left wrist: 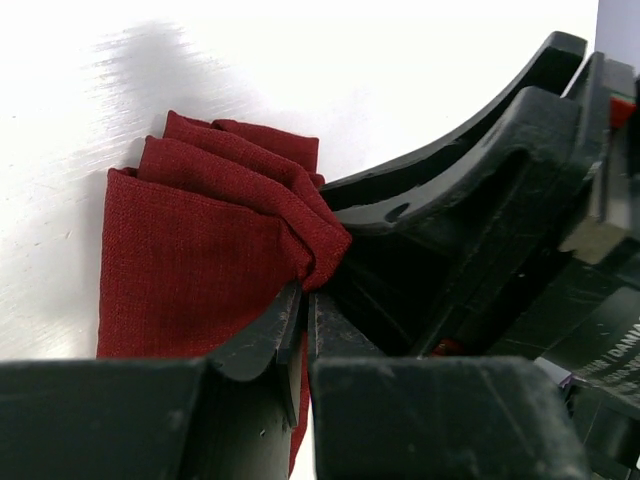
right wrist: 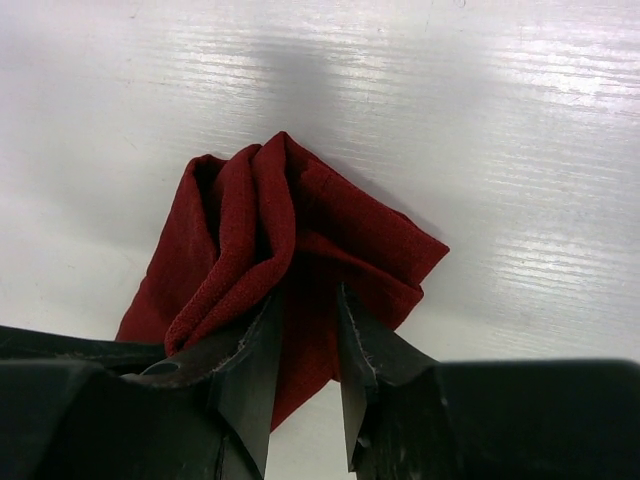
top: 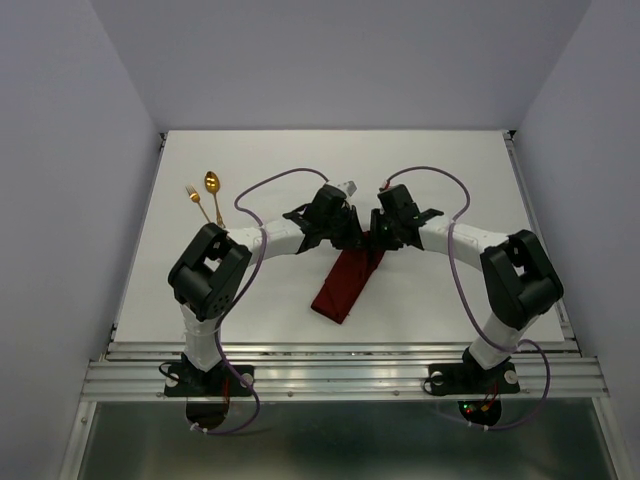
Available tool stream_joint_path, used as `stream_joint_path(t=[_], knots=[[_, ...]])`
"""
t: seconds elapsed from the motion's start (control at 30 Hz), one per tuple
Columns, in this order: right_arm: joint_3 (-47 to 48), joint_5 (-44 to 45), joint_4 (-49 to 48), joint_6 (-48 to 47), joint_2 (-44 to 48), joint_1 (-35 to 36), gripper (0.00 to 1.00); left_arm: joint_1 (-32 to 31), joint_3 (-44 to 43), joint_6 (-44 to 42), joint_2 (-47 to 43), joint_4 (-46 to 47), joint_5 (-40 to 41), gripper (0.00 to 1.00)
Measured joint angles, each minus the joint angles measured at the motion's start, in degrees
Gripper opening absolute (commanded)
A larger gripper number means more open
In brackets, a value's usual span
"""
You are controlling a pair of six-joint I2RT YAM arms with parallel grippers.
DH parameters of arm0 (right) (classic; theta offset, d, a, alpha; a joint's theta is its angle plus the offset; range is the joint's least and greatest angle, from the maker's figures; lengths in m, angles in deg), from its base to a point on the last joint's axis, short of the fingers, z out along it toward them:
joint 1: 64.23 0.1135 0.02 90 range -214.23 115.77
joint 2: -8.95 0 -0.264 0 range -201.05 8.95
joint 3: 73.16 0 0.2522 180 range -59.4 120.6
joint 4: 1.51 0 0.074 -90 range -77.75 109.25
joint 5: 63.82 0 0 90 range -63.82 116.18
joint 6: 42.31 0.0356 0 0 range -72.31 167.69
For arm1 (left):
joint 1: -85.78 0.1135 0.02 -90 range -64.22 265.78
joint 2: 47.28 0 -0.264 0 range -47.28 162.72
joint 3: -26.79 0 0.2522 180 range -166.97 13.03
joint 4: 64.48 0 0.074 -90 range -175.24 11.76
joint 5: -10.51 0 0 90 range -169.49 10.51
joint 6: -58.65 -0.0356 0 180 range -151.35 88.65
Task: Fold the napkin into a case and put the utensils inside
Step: Stuff the top corner of the smaller-rectangle-folded napkin into the folded napkin.
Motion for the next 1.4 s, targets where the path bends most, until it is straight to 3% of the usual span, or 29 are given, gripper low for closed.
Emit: stream_joint_path(t=[0.27,0.73,1.4], knots=[[0.76,3.48,0.15,-0.59,-1.75,1.73,0.32,0.04,0.0,-0.02,-0.07,0.46,-0.17,0.0],[0.76,8.31,0.13,0.13,-3.43,2.05,0.01,0.09,0.74,0.44,-0.13,1.49,-0.92,0.0],[-3.34,7.82,-3.28,5.38,2.05,2.05,0.01,0.09,1.66,0.57,0.22,1.22,-1.57,0.0]])
